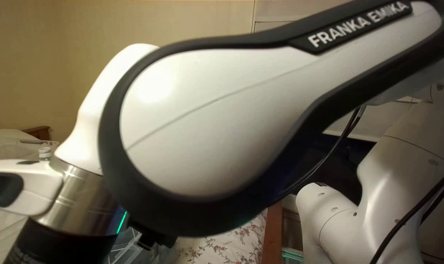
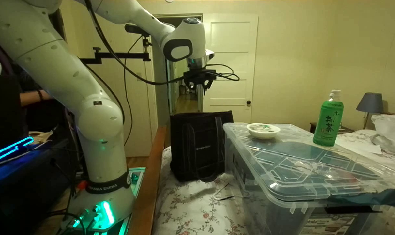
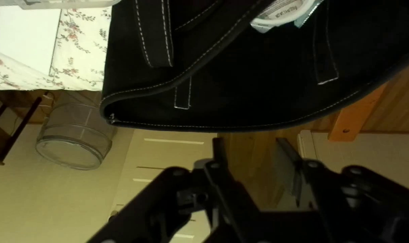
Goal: Put the white object and the bottle inside the bag
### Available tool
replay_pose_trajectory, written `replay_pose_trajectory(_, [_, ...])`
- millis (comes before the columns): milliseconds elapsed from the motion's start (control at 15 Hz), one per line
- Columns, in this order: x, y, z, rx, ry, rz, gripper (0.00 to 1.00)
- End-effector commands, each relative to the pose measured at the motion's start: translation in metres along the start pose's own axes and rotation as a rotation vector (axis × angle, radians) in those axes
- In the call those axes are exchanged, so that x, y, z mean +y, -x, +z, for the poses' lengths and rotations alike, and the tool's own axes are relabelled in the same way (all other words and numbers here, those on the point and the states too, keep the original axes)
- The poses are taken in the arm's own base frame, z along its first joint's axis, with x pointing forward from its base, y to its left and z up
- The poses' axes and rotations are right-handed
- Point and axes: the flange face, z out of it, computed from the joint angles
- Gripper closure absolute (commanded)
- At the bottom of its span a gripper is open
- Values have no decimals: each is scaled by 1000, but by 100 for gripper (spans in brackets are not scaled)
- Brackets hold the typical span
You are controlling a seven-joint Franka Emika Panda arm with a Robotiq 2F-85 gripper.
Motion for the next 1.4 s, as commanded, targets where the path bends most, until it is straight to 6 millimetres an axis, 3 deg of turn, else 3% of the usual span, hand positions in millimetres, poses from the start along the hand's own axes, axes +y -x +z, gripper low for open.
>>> replay_pose_trajectory(0, [35,7,-27,9,141,54,26])
replay_pose_trajectory(267, [107,73,-87,2,288,263,0])
replay_pose_trajectory(467, [154,122,-128,21,387,428,0])
replay_pose_trajectory(600, [179,143,-151,62,437,543,0])
replay_pose_trajectory(733, [201,151,-163,105,470,651,0])
replay_pose_trajectory(933, [234,151,-164,170,547,790,0])
replay_pose_trajectory(1333, [296,140,-138,239,677,891,0])
